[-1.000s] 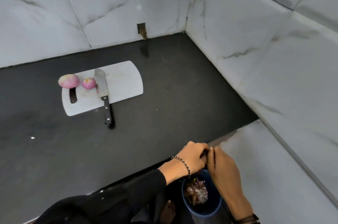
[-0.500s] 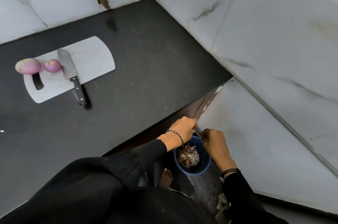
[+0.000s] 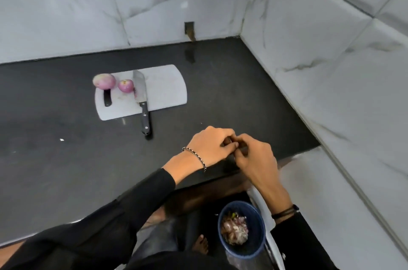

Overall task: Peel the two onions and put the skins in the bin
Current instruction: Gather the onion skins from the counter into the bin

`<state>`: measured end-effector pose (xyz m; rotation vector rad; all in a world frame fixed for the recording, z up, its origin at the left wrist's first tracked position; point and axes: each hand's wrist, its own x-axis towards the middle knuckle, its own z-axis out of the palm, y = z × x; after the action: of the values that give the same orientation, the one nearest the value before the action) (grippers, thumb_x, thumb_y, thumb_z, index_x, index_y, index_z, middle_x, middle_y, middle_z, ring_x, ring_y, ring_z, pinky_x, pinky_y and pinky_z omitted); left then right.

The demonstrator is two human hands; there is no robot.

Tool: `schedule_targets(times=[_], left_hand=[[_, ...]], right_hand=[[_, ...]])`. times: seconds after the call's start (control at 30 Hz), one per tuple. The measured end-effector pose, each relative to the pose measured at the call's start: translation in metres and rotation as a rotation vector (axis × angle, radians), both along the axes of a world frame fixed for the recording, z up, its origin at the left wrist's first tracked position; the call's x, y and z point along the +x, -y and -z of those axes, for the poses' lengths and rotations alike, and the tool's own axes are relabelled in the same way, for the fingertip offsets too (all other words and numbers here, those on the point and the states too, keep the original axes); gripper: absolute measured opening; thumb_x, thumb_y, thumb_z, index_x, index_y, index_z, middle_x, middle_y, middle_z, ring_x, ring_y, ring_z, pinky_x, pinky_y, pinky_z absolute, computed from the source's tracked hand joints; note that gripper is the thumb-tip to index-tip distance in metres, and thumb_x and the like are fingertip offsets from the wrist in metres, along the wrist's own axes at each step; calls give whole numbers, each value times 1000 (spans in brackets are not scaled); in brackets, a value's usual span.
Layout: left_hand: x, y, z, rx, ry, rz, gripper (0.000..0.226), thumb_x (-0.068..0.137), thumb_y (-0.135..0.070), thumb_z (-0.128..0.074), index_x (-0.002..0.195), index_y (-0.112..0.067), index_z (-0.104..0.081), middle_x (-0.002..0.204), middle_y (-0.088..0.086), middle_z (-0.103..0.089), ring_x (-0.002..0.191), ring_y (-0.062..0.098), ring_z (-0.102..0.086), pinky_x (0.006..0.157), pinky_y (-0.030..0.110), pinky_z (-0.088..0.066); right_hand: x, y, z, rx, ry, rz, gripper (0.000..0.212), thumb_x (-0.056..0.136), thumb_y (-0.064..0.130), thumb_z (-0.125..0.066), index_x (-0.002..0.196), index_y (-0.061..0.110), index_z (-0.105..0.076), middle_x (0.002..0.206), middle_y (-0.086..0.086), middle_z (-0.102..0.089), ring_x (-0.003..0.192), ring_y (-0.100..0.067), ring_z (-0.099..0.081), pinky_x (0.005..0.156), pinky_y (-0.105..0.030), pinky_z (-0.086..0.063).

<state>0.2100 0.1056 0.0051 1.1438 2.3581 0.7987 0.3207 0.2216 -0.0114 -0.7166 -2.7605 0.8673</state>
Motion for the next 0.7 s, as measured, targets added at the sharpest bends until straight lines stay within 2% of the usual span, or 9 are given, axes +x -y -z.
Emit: schedule_targets(times=[0.2,0.33,0.43,0.5,0.6,0.7], left_hand=[[-57,62,4,62,-15,-288,13,92,-39,-57,101,-33,-64,85,-11,-71,81,12,-67,78,39,-56],[-89,105,11,124,-16,-491,10,92,-31,-59,100,-31,-63,85,-11,-71,78,12,-67,78,38,-57],[-105,131,14,125,-41,-670,10,91,-28,-58,100,-32,-62,86,-13,-69,78,9,-66,72,31,-54],[-118,147,16,86,-54,-775,11,91,-29,-56,100,-34,-61,87,-15,-68,80,8,-65,67,27,-46],[-134,166,20,27,-65,-849,11,92,-31,-55,100,-35,-61,90,-16,-67,83,11,-63,67,27,-42],[-147,180,24,10,-56,-873,11,91,-32,-56,100,-35,-61,89,-16,-65,82,11,-63,68,28,-44]], right_hand=[[-87,41,-8,-53,-57,-207,12,92,19,-60,99,28,-66,88,9,-70,83,-12,-66,70,-40,-58],[-144,84,-7,-97,-89,-325,16,90,18,-57,102,23,-68,93,4,-71,85,-15,-68,76,-43,-59],[-177,113,-9,-79,-28,-346,12,97,25,-61,103,16,-64,96,-3,-69,90,-22,-67,79,-42,-58],[-196,130,-10,-12,41,-372,21,99,30,-61,108,12,-59,106,-7,-65,100,-27,-64,82,-40,-54],[-215,145,-5,80,158,-380,40,100,34,-61,126,6,-50,124,-13,-60,115,-32,-60,89,-41,-50],[-226,147,1,81,203,-348,39,98,27,-62,126,6,-47,121,-13,-62,110,-32,-63,83,-37,-50]])
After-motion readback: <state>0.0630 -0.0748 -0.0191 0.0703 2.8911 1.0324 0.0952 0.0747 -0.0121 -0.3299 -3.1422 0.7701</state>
